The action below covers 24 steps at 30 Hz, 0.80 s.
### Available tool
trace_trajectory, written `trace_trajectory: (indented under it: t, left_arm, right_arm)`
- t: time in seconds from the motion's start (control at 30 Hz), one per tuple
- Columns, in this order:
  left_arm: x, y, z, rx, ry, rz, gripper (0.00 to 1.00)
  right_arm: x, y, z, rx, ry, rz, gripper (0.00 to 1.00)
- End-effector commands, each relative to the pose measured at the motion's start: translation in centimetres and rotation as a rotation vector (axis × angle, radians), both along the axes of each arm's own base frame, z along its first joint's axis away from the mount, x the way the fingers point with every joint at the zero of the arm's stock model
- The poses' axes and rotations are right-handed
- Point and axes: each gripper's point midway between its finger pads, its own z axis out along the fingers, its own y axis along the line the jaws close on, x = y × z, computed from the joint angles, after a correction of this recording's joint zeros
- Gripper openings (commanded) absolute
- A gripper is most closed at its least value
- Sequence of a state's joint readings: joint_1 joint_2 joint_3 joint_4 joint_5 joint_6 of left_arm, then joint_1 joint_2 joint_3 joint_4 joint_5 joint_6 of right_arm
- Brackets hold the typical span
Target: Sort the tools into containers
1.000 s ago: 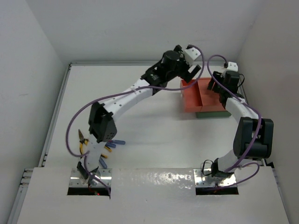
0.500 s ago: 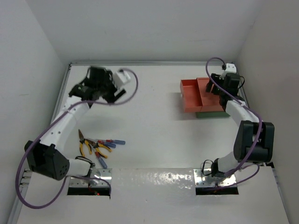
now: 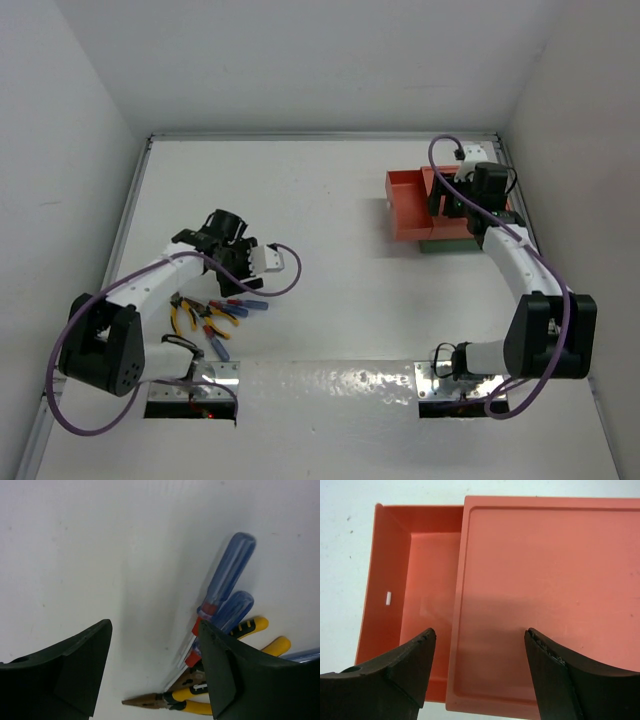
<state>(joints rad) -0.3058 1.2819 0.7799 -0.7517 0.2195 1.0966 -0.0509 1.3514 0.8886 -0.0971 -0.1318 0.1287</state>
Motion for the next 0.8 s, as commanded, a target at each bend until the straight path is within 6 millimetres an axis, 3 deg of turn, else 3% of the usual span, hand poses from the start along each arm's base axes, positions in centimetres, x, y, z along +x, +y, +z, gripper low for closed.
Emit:
trace_trajectory:
  t: [0.0,0.3,0.5,0.67,0.77]
  left_arm:
    - [-0.4,-2.7,0.4,-0.136,-0.023,-0.145,0.68]
    - [-1.7,-4.1,-3.0,-0.093,0.028,-0.224,0.72]
    - [-3.8,-5.4,-3.5,-0.100,0.112,-0.321,0.72]
    - [-2.2,-4.9,-5.2,-0.043,0.093,-0.246,0.68]
    - [-1.6,-4.7,-6.0,-0.021,0.093,-0.228,0.60]
  right_arm:
    - [-0.4,0.3,-0.1,-0.012,0.020,0.035,0.72]
    - [-0.2,0.4,-2.7,-0.006,0.101,0.047,0.74]
    - [-0.4,0.1,-3.4,-0.009,0.120,0.029,0.74]
    - [-0.4,0.2,-3.2,-0.006,0.117,0.029,0.74]
    - [-0.5,0.3,-3.1,0.000,0.112,0.036,0.74]
